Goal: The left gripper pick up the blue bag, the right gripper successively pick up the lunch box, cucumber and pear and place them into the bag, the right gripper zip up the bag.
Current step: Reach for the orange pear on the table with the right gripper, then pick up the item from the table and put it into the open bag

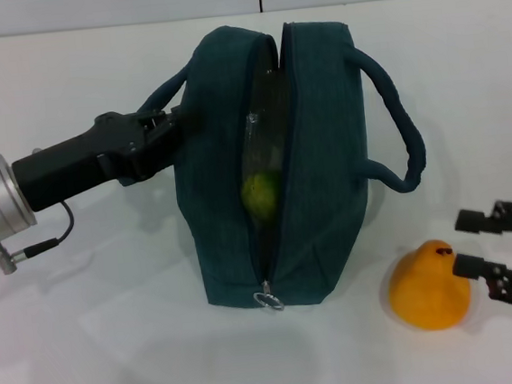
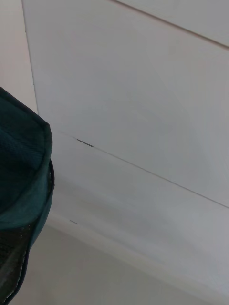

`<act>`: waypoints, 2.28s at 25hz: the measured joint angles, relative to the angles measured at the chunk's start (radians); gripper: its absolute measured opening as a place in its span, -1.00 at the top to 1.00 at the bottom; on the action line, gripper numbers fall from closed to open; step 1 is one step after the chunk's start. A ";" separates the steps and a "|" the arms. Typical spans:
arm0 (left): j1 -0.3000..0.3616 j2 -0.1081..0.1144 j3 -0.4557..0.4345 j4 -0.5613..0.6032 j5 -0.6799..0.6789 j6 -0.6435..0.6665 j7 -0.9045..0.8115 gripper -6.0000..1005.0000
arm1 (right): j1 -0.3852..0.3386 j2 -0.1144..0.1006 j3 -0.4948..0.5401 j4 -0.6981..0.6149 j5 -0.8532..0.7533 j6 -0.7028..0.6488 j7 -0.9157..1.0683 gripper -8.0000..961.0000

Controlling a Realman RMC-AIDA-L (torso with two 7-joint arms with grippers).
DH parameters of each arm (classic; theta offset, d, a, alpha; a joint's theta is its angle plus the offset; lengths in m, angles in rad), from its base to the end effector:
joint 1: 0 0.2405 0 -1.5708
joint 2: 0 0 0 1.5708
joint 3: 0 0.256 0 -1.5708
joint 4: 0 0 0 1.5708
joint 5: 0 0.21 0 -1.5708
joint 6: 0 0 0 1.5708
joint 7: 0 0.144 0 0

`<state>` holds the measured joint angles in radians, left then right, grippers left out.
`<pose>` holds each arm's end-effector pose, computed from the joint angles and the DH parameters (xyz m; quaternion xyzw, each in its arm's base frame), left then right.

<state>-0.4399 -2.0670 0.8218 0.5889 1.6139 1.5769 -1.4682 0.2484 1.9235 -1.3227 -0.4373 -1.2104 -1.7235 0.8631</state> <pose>-0.2556 0.3184 0.0080 -0.8698 -0.2852 -0.3811 0.1296 0.2977 0.2344 0.0082 -0.9130 0.0943 0.3728 0.1365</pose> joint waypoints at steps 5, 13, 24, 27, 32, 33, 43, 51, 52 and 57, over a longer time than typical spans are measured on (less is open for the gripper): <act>0.000 -0.001 0.000 0.000 0.001 -0.001 0.008 0.91 | -0.014 0.019 0.062 0.085 0.000 0.001 -0.078 0.08; 0.003 -0.007 0.000 0.000 0.003 -0.014 0.022 0.91 | -0.018 0.057 0.079 0.103 -0.023 0.060 -0.162 0.08; -0.004 -0.008 0.001 0.000 0.017 -0.017 0.022 0.91 | -0.010 0.065 0.084 0.104 -0.051 0.088 -0.165 0.23; -0.004 -0.009 0.001 0.000 0.017 -0.017 0.022 0.91 | -0.006 0.069 0.081 0.101 -0.051 0.096 -0.166 0.24; -0.006 -0.009 0.000 0.000 0.017 -0.019 0.022 0.91 | -0.001 0.071 0.082 0.104 -0.052 0.116 -0.166 0.24; -0.006 -0.009 0.000 0.000 0.017 -0.023 0.022 0.91 | 0.000 0.071 0.084 0.104 -0.052 0.121 -0.165 0.24; -0.009 -0.010 0.002 0.000 0.017 -0.040 0.022 0.91 | 0.008 0.077 0.078 0.104 -0.052 0.141 -0.166 0.50; -0.008 -0.010 0.002 0.000 0.017 -0.040 0.022 0.91 | 0.008 0.077 0.077 0.104 -0.052 0.134 -0.175 0.72; -0.008 -0.010 0.002 0.000 0.017 -0.040 0.022 0.91 | 0.008 0.077 0.077 0.104 -0.052 0.134 -0.175 0.74; -0.008 -0.010 0.002 0.000 0.017 -0.040 0.022 0.91 | 0.006 0.076 0.083 0.095 -0.052 0.133 -0.175 0.84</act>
<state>-0.4479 -2.0770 0.8237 0.5890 1.6305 1.5369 -1.4466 0.2545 1.9995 -1.2393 -0.3419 -1.2627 -1.5902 0.6879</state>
